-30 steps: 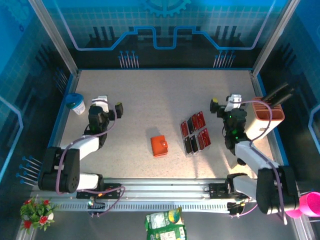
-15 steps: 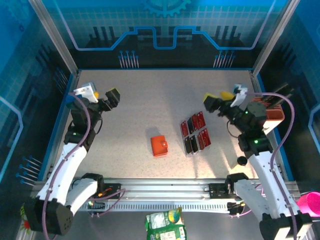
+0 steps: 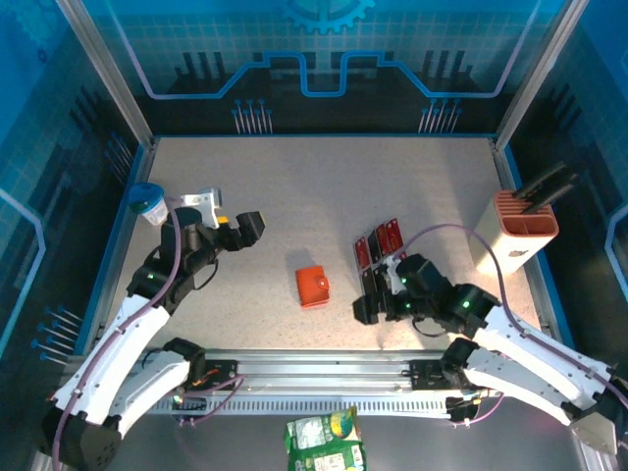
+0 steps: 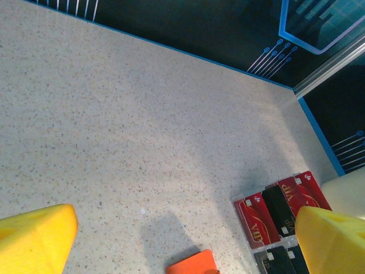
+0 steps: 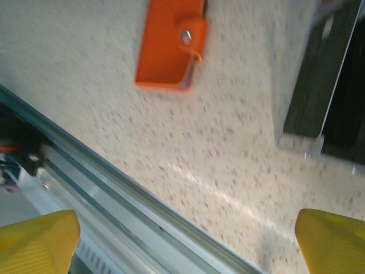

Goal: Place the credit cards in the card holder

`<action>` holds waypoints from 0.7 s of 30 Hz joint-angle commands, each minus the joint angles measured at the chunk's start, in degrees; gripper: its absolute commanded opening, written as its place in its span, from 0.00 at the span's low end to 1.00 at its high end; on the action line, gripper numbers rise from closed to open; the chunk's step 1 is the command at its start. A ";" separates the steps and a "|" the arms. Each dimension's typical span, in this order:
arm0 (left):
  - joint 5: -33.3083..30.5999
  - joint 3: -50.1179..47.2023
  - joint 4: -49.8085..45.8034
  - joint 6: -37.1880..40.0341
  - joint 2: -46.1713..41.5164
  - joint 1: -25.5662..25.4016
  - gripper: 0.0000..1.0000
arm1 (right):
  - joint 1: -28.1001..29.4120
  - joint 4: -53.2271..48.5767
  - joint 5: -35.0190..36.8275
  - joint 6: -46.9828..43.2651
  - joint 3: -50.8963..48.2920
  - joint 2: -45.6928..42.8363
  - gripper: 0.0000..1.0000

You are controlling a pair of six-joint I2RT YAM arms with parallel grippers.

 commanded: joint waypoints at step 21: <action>-0.74 -0.79 -0.99 -0.43 0.61 -1.58 0.99 | -2.63 16.37 12.27 5.06 -5.30 14.84 1.00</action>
